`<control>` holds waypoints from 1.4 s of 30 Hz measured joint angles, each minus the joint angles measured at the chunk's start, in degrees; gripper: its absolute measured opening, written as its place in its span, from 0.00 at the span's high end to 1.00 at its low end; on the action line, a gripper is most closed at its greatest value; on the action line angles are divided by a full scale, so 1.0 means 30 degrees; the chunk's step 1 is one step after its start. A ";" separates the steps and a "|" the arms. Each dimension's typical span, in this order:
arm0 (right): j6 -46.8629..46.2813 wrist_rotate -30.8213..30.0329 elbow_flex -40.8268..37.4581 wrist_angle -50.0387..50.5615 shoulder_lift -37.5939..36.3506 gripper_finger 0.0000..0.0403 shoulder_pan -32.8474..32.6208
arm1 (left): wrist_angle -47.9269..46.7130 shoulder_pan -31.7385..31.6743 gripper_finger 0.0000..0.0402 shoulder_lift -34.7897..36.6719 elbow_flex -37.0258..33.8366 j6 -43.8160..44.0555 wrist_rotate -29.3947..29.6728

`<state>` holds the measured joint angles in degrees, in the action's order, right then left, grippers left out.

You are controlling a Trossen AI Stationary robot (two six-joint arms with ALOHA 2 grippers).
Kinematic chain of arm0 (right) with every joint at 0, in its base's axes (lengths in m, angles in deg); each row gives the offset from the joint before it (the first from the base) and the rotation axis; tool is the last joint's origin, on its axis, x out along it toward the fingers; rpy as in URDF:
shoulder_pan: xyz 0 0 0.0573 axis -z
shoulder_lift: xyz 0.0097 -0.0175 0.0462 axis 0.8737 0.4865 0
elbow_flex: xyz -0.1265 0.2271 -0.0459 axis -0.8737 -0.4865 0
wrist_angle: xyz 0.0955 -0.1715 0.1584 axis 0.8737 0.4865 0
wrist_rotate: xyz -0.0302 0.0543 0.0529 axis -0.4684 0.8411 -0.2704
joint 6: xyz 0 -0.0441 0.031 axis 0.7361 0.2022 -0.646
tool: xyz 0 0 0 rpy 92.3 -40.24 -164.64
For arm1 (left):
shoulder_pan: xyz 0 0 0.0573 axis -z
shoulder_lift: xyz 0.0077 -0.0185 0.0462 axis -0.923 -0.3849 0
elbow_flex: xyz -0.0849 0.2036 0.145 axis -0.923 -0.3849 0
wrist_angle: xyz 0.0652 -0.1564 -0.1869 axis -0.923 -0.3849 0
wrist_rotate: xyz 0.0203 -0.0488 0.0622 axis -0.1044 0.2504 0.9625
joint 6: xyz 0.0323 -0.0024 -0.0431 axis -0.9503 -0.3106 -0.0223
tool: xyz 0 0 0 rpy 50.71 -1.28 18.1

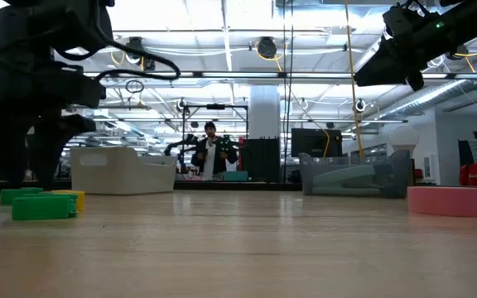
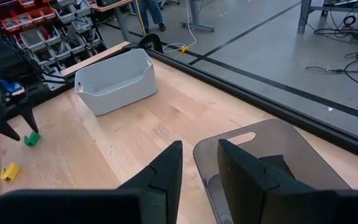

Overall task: Pick and place Stapler, Stapler remover, tape
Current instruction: Put the top small green stapler into the black bin

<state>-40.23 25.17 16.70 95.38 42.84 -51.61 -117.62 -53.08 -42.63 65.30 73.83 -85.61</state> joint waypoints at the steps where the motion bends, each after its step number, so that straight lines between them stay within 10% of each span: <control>1: 0.0000 -0.0001 0.0000 0.0000 -0.0002 0.77 0.0000 | 0.0003 0.0000 0.55 -0.0164 0.0002 -0.0100 -0.0047; 25: 0.0000 -0.0005 0.0000 -0.0015 0.0005 0.77 0.0007 | 0.0262 -0.0138 0.55 -0.2433 0.0042 0.0106 -0.0424; 42: -0.0007 -0.0508 0.0000 -0.0226 -0.0002 0.77 0.0007 | 0.0189 -0.0146 0.80 -0.2448 0.0018 0.0324 -0.0218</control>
<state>-40.25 23.65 16.70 94.71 42.84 -51.59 -117.05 -53.52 -49.97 65.36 74.80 -86.26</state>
